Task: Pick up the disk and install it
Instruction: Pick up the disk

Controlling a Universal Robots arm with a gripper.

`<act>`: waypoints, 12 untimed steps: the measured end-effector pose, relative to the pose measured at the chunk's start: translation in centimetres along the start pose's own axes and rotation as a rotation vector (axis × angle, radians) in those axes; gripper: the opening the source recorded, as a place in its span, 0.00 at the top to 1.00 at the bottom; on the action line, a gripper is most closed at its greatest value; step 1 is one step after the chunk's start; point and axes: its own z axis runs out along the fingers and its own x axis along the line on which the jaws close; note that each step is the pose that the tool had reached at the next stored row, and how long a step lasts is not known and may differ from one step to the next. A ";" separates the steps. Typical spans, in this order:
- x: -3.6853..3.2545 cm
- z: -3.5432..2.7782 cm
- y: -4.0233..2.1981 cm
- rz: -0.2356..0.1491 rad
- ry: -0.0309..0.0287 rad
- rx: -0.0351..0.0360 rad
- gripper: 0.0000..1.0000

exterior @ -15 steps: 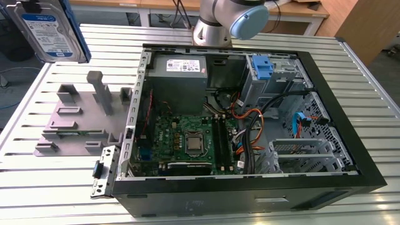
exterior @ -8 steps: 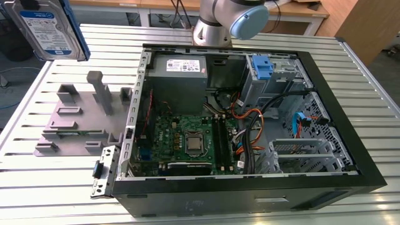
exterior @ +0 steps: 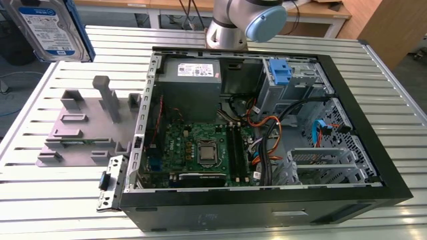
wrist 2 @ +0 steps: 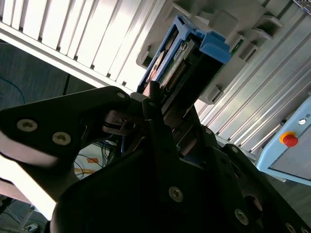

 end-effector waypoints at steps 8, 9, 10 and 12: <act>0.00 -0.14 0.01 0.000 -0.0006 0.0000 0.65; 0.00 -0.14 0.01 0.000 -0.0006 0.0000 0.65; 0.00 -0.15 0.00 0.000 -0.0006 0.0000 0.65; 0.00 -0.16 0.01 0.000 -0.0006 -0.0001 0.65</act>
